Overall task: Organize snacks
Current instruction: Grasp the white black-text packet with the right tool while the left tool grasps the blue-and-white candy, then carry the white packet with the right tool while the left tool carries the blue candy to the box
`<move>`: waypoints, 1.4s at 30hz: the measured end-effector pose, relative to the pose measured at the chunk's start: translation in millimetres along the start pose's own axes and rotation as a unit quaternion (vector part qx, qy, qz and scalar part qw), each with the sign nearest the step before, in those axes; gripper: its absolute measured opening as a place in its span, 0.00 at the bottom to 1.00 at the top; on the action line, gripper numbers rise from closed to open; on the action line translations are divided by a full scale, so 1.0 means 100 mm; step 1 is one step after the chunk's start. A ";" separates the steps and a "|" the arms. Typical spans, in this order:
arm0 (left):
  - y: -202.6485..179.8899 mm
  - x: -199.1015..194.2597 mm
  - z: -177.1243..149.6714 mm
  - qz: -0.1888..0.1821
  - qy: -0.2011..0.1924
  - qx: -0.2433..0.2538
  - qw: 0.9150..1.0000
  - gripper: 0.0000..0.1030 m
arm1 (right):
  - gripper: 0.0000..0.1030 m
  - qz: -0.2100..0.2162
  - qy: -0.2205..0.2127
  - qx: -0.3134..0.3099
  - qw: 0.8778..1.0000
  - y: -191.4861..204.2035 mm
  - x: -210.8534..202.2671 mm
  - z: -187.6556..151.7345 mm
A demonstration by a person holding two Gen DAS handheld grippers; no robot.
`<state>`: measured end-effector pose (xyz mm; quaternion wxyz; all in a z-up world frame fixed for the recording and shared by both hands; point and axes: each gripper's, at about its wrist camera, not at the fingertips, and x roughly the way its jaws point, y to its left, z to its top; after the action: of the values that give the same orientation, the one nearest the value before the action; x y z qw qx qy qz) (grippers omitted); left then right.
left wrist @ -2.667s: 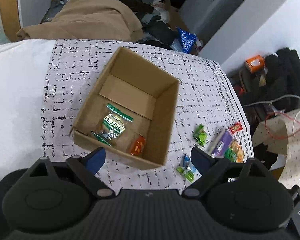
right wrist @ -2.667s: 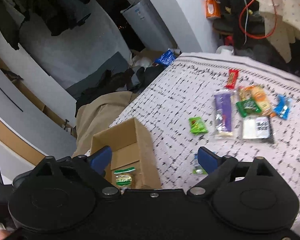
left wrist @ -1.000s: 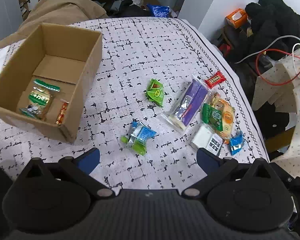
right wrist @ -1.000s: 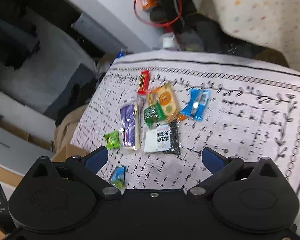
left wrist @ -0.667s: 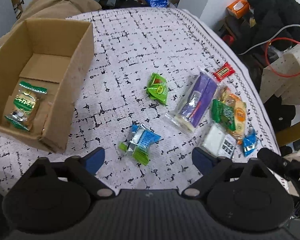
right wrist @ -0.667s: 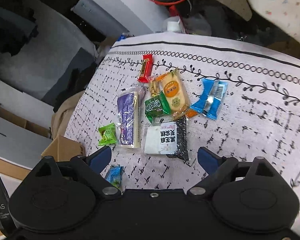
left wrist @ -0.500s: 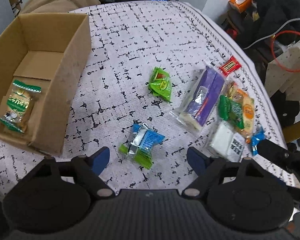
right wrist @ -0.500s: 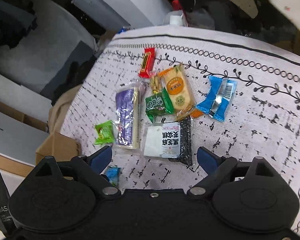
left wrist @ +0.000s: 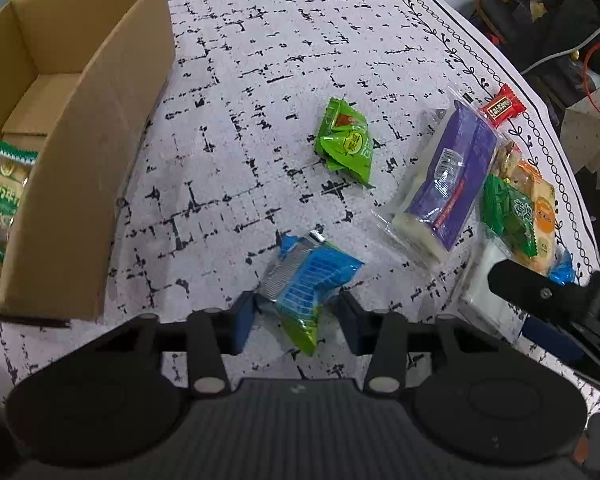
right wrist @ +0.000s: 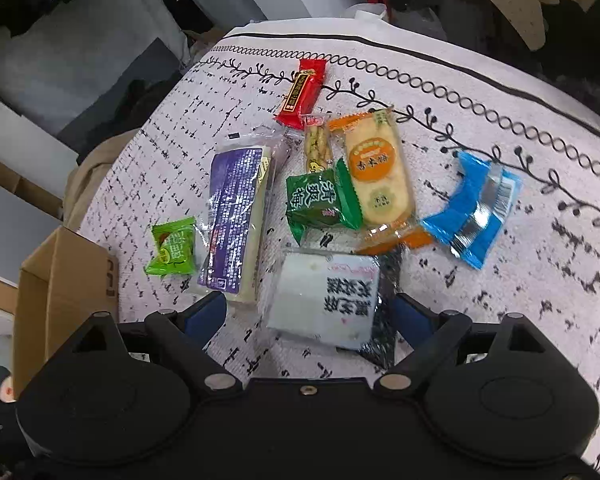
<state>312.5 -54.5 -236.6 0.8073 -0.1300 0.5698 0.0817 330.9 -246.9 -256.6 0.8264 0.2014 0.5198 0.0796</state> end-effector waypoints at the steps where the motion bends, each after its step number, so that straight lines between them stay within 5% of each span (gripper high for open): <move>1: 0.00 0.00 0.01 -0.001 -0.001 0.000 1.000 0.38 | 0.87 -0.008 -0.002 -0.008 1.000 0.02 0.02 0.00; 4: 0.00 0.01 0.03 -0.007 -0.003 -0.003 1.000 0.36 | 0.87 -0.022 -0.001 -0.020 1.000 0.06 0.08 0.01; 10: 0.05 -0.03 0.04 -0.014 -0.007 -0.011 1.000 0.33 | 0.60 -0.041 0.009 -0.048 0.998 0.09 0.08 -0.03; 16: 0.02 -0.25 0.04 -0.022 -0.022 -0.001 1.000 0.33 | 0.48 -0.046 0.009 -0.046 0.998 0.14 -0.03 -0.05; 42: 0.38 -1.50 -0.03 0.003 -0.130 -0.028 0.991 0.33 | 0.44 0.067 -0.077 -0.073 0.992 0.58 -0.79 -0.11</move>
<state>248.3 -16.7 -101.0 0.8705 -0.1386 0.4576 0.1165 290.6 -218.9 -171.5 0.8693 0.1801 0.4327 0.1569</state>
